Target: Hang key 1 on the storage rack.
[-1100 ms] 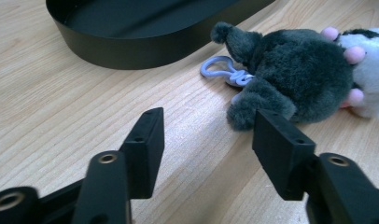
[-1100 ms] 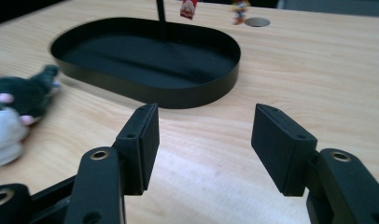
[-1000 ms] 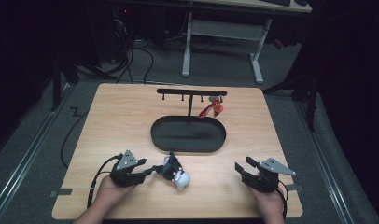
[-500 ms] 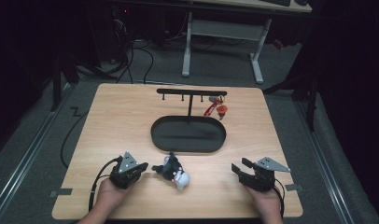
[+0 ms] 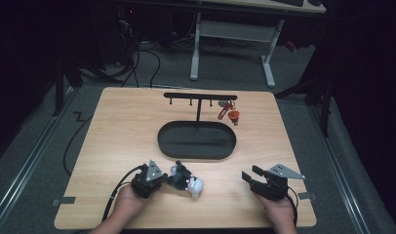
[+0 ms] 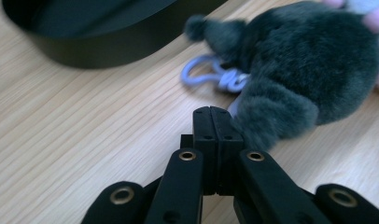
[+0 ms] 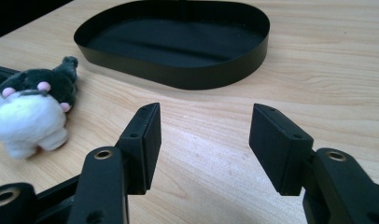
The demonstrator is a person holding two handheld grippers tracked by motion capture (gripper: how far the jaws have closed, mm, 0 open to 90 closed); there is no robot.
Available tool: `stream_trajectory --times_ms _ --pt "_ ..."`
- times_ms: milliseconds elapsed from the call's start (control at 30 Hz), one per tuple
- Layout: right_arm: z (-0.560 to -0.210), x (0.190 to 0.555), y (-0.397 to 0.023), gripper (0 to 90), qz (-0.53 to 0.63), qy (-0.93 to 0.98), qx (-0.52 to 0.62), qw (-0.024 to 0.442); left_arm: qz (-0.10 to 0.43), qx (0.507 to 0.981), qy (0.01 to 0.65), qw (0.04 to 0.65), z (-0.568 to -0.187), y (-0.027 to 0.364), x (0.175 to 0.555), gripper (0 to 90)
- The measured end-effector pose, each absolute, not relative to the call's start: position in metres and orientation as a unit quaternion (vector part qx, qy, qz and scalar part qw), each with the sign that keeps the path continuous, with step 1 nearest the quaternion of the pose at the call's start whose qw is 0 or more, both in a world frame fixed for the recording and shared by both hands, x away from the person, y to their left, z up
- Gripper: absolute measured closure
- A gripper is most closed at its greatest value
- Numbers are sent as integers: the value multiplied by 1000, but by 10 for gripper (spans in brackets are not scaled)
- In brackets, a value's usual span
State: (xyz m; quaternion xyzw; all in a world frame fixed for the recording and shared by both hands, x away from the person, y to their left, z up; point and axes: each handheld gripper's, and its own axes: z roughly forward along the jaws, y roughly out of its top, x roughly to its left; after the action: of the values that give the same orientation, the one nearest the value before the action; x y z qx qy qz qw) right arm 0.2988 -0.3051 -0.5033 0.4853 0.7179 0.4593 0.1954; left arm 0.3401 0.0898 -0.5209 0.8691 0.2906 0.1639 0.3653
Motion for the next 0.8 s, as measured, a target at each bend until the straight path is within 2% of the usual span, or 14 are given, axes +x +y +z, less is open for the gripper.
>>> stream_trajectory --times_ms 167,333,467,533,667,700,800 --pt "-503 299 -306 442 460 717 486 194 163 875 270 368 -518 66 337 898" --pt "-504 298 -310 442 459 717 487 194 161 865 283 381 -512 78 332 883" --pt "-504 297 -312 442 461 712 492 193 150 852 295 405 -505 97 321 759" --pt "-504 298 -312 442 462 711 494 192 162 853 287 405 -502 100 311 713" --pt "-505 299 -308 442 459 714 494 188 117 857 281 416 -506 100 302 511" --pt "-506 300 -307 442 457 716 493 188 118 859 276 415 -507 96 301 491" --pt "-507 302 -303 442 454 722 488 185 125 863 276 405 -511 88 306 520"
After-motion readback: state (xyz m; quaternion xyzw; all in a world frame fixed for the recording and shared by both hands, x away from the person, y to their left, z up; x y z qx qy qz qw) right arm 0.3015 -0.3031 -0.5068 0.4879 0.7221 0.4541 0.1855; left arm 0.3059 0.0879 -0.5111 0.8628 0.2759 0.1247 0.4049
